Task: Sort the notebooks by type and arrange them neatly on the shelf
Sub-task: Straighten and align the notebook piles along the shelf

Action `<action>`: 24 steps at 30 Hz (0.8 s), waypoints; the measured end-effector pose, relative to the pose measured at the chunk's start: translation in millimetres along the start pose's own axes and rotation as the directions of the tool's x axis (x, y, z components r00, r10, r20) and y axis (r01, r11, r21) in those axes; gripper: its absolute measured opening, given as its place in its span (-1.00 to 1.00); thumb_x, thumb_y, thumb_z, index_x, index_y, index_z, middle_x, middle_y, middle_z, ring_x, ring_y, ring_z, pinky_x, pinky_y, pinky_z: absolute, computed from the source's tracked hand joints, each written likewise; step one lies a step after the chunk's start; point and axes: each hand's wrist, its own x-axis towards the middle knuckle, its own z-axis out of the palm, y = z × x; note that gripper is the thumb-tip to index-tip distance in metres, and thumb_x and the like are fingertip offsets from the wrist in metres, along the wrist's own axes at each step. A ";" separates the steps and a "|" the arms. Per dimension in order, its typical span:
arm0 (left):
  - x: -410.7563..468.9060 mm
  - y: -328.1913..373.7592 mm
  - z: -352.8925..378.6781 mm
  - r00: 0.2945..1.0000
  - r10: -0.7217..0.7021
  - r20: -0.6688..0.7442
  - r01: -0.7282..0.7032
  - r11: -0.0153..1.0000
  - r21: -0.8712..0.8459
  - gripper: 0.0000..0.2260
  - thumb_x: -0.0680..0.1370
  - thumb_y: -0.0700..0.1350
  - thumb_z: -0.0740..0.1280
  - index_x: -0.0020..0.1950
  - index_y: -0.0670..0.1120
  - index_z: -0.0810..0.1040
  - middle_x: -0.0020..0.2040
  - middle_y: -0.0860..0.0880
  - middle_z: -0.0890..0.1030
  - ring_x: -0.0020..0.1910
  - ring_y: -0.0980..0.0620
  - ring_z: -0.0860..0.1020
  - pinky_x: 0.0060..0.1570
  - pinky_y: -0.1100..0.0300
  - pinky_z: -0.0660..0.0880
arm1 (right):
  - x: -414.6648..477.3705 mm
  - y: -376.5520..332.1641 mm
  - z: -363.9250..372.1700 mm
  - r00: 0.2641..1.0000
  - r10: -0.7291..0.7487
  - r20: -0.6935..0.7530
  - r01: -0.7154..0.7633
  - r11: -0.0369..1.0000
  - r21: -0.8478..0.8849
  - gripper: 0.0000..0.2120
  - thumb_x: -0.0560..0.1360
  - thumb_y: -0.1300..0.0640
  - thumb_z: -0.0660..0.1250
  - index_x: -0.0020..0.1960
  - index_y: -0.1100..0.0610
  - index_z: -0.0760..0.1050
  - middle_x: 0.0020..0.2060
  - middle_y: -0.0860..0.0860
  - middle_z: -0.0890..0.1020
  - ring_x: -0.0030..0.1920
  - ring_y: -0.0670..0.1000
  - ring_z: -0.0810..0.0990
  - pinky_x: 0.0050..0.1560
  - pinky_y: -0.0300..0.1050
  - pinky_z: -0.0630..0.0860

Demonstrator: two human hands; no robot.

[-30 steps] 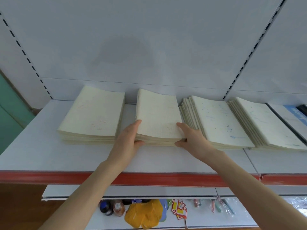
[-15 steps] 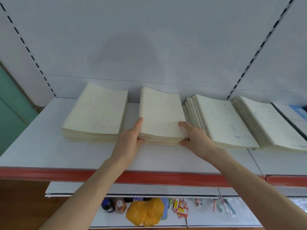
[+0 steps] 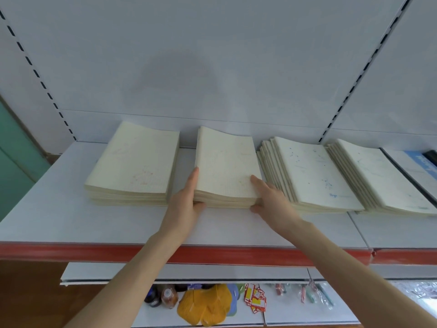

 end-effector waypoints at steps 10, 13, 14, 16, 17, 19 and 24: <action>-1.1 -6.9 9.1 1.000 -0.010 -0.008 0.010 0.999 0.035 -0.25 0.51 -0.29 0.33 0.52 0.04 -0.07 -0.17 -0.13 0.52 -0.29 0.10 0.43 -0.29 0.32 0.33 | -4.1 0.1 5.2 1.000 -0.012 -0.017 0.011 1.000 -0.022 -0.41 0.54 0.35 0.17 0.49 0.07 0.06 0.27 0.14 0.36 0.07 0.12 0.47 0.11 -0.01 0.45; 1.6 -7.3 7.1 1.000 -0.020 -0.018 0.020 1.000 -0.008 -0.23 0.50 -0.33 0.33 0.52 0.05 -0.03 -0.04 -0.15 0.56 -0.14 0.02 0.49 -0.16 0.41 0.29 | -4.0 0.9 3.0 1.000 -0.014 -0.012 0.014 1.000 0.002 -0.40 0.54 0.35 0.18 0.49 0.08 0.06 0.27 0.12 0.37 0.08 0.09 0.46 0.11 -0.07 0.43; 2.2 -7.5 6.8 1.000 -0.018 -0.017 0.017 1.000 -0.020 -0.23 0.49 -0.34 0.34 0.52 0.04 -0.03 -0.05 -0.12 0.55 -0.14 0.04 0.48 -0.14 0.44 0.27 | -3.7 0.6 2.3 1.000 -0.014 -0.011 0.014 1.000 0.002 -0.40 0.54 0.36 0.19 0.49 0.08 0.07 0.27 0.12 0.37 0.10 0.09 0.45 0.12 -0.10 0.41; 2.4 -5.8 4.8 1.000 0.004 0.001 -0.004 1.000 -0.009 -0.24 0.50 -0.31 0.34 0.52 0.02 -0.04 -0.10 -0.01 0.51 -0.12 0.05 0.47 -0.13 0.45 0.25 | -3.2 -0.6 0.9 1.000 -0.010 0.004 0.010 1.000 -0.004 -0.41 0.54 0.35 0.19 0.49 0.09 0.07 0.29 0.12 0.37 0.16 0.09 0.43 0.11 -0.18 0.35; 2.0 -4.6 3.3 1.000 0.018 0.020 -0.018 1.000 0.006 -0.24 0.50 -0.28 0.35 0.52 0.01 -0.06 -0.06 0.03 0.51 -0.08 0.02 0.48 -0.11 0.42 0.27 | -3.2 -1.3 -0.3 1.000 -0.004 0.021 0.004 1.000 -0.004 -0.41 0.54 0.33 0.20 0.50 0.09 0.06 0.30 0.12 0.37 0.18 0.09 0.42 0.10 -0.21 0.32; 2.9 -3.6 -0.6 0.998 0.039 0.044 -0.040 0.999 0.015 -0.24 0.50 -0.21 0.37 0.53 -0.03 -0.06 0.24 -0.02 0.47 0.16 -0.05 0.48 0.11 0.31 0.34 | -3.5 -2.6 -6.1 0.998 0.014 0.067 -0.016 1.000 0.018 -0.40 0.55 0.28 0.22 0.50 0.09 0.05 0.32 0.12 0.35 0.19 0.08 0.42 0.10 -0.21 0.32; 3.1 -2.4 -10.6 0.993 0.093 -0.078 -0.096 0.995 -0.025 -0.44 0.49 -0.29 0.36 0.45 -0.16 0.25 0.28 -0.17 0.51 0.14 0.08 0.48 0.04 0.49 0.26 | 0.9 -3.7 -21.5 0.992 0.063 0.113 -0.063 0.998 -0.004 -0.51 0.57 0.17 0.23 0.45 0.16 0.19 0.02 0.05 0.50 0.04 0.05 0.46 0.02 -0.19 0.35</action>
